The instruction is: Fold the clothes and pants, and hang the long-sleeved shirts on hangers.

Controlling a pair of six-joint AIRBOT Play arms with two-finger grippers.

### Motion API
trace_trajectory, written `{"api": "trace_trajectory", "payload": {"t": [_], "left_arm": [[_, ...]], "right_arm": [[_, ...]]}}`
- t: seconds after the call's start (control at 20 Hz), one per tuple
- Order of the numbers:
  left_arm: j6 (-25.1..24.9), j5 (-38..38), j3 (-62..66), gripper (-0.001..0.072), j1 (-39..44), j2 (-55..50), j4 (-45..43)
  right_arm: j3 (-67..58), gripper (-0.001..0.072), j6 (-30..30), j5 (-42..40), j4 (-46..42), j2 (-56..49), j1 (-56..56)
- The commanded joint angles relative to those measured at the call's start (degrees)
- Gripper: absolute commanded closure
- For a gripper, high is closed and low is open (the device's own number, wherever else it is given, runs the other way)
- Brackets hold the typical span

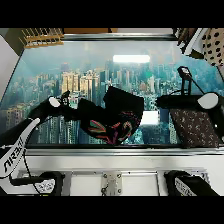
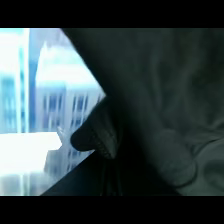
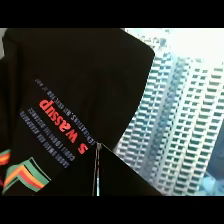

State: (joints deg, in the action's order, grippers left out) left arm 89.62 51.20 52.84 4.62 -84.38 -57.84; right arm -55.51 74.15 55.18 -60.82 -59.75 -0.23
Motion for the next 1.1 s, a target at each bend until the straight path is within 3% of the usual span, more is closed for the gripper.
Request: {"api": "trace_trajectory", "payload": {"t": [0.0, 0.05, 0.1, 0.5, 0.7, 0.95, 1.0, 1.05], "left_arm": [[-0.3, 1.4, 5.0, 0.0699, -4.1, 2.4, -2.7], [-0.3, 2.2, 6.2, 0.0699, -5.2, 3.6, -3.5], [-0.3, 3.1, 7.2, 0.0699, -6.3, 4.5, -4.4], [-0.3, 4.1, 8.5, 0.0699, -7.6, 5.1, -5.6], [-0.3, 4.1, 8.5, 0.0699, -7.6, 5.1, -5.6], [-0.3, 4.1, 8.5, 0.0699, -7.6, 5.1, -5.6], [-0.3, 4.1, 8.5, 0.0699, -7.6, 5.1, -5.6], [-0.3, 4.2, 8.5, 0.0699, -7.6, 5.2, -5.6]], "right_arm": [[-9.4, 0.0551, 0.0, 6.1, -1.4, -11.4, 0.0], [-13.4, 0.0338, 0.0, 6.9, -1.3, -16.0, 0.0], [-17.4, 0.0270, -0.2, 7.5, -1.3, -20.6, 0.0], [-50.9, 0.0269, -0.9, 19.6, 9.6, -58.4, 1.0], [-56.5, 0.0270, -0.4, 19.7, 11.1, -65.3, 4.4], [-57.1, 0.0275, -0.5, 15.7, 11.2, -66.3, 8.5], [-57.6, 0.0403, -0.6, 14.4, 11.2, -66.3, 8.8], [-58.6, 0.0655, -0.5, 13.9, 11.2, -66.1, 8.8]]}}
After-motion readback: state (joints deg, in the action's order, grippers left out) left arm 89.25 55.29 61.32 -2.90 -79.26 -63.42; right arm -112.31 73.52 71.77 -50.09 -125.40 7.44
